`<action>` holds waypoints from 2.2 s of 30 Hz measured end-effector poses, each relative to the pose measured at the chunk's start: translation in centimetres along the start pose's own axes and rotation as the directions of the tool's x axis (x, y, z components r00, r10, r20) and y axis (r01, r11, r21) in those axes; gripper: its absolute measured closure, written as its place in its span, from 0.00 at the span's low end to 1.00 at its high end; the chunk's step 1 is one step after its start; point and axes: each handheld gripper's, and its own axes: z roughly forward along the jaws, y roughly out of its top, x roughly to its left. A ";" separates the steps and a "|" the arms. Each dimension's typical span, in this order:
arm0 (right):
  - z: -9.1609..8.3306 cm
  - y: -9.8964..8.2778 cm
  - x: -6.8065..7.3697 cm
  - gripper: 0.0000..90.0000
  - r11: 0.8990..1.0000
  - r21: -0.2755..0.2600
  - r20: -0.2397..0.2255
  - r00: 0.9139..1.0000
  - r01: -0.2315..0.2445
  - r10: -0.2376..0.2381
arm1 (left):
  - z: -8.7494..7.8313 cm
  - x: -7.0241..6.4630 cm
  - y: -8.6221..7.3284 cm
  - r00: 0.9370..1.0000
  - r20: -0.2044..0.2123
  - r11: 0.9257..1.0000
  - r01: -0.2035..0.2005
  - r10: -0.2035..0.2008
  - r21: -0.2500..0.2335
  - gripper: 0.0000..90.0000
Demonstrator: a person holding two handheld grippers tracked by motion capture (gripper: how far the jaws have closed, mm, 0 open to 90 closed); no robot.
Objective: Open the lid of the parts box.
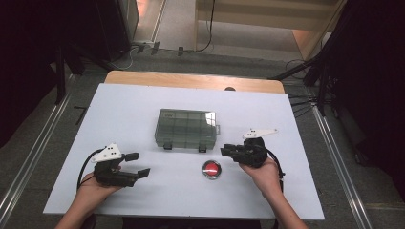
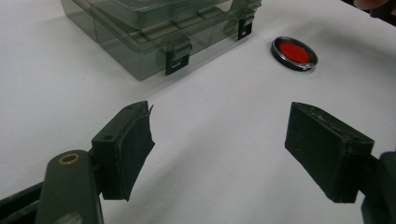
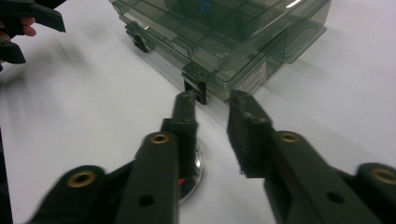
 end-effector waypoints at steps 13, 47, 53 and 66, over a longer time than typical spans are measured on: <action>2.1 1.3 -0.3 1.00 0.996 0.085 0.011 1.000 0.017 -0.018 | 0.0 0.0 0.0 1.000 0.001 1.000 0.001 -0.001 -0.001 0.25; 3.0 3.5 -0.3 1.00 0.998 0.064 0.010 1.000 -0.004 0.004 | 0.1 0.1 0.0 1.000 -0.003 1.000 0.010 -0.010 0.008 0.25; 2.7 4.1 -0.2 1.00 0.999 0.051 0.008 1.000 -0.007 0.006 | 0.2 0.2 0.0 1.000 -0.007 1.000 0.012 -0.012 0.011 0.25; 2.3 5.5 -0.1 1.00 0.999 0.033 -0.001 1.000 -0.007 0.007 | 0.2 0.2 0.0 1.000 -0.006 1.000 0.014 -0.014 0.015 0.26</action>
